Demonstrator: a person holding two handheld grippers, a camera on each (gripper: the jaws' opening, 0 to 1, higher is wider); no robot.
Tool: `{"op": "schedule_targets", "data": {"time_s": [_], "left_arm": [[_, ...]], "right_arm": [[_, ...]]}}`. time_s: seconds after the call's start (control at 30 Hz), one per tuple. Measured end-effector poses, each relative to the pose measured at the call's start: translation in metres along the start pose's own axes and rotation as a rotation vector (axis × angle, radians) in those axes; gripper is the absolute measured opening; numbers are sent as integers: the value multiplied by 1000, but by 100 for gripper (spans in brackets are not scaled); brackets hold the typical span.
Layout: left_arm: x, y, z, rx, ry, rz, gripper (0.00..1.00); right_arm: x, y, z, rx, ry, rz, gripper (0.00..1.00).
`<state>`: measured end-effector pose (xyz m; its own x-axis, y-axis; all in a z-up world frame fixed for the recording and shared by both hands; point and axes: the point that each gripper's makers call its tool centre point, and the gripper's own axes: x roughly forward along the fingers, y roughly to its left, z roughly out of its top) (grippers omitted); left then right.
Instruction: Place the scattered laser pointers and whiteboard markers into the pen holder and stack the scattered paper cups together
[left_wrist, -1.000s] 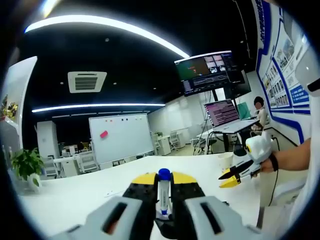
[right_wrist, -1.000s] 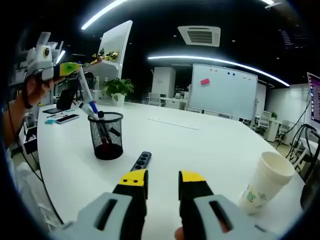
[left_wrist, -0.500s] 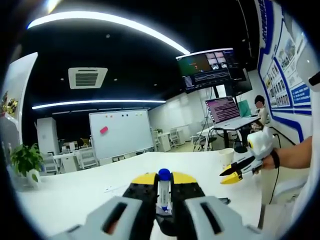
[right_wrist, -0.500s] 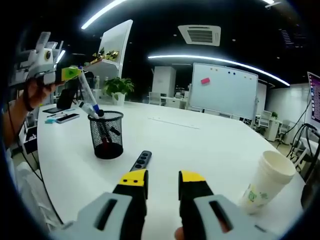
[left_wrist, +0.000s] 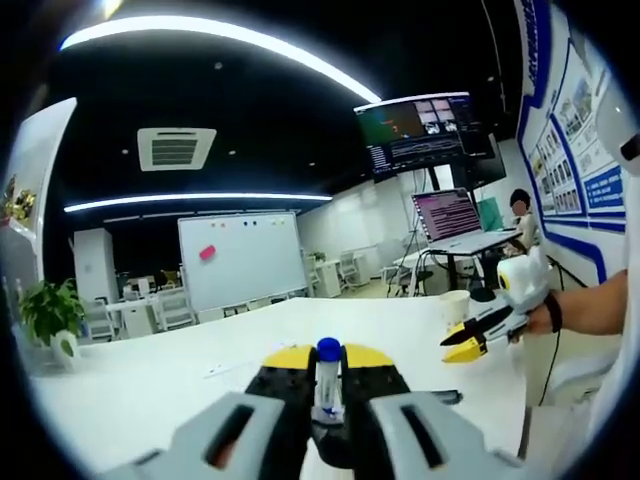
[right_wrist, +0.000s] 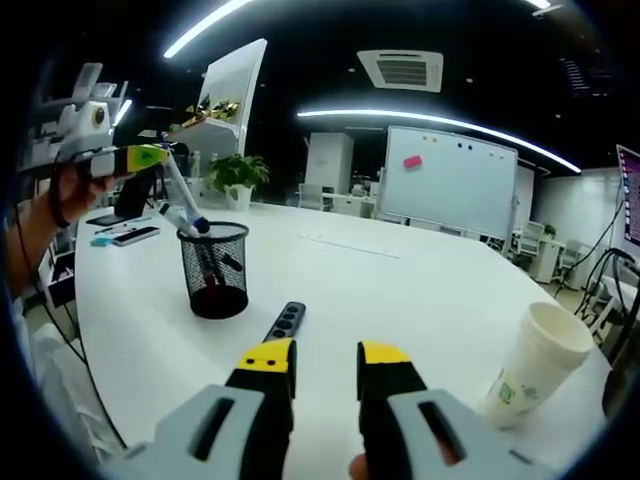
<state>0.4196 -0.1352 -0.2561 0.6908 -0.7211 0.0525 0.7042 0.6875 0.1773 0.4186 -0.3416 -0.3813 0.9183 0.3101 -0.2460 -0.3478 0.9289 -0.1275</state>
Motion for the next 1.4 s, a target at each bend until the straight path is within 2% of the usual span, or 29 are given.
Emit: {"op": "schedule_targets", "data": {"time_s": [0.7, 0.9, 1.4], "left_arm": [[6, 6, -19, -23, 36, 4, 11], [7, 9, -22, -49, 42, 2, 11], [10, 8, -32, -51, 67, -2, 11]], "right_arm": [[1, 1, 3, -6, -3, 4, 24], [0, 0, 2, -7, 0, 1, 24], [1, 0, 1, -3, 0, 2, 24]]}}
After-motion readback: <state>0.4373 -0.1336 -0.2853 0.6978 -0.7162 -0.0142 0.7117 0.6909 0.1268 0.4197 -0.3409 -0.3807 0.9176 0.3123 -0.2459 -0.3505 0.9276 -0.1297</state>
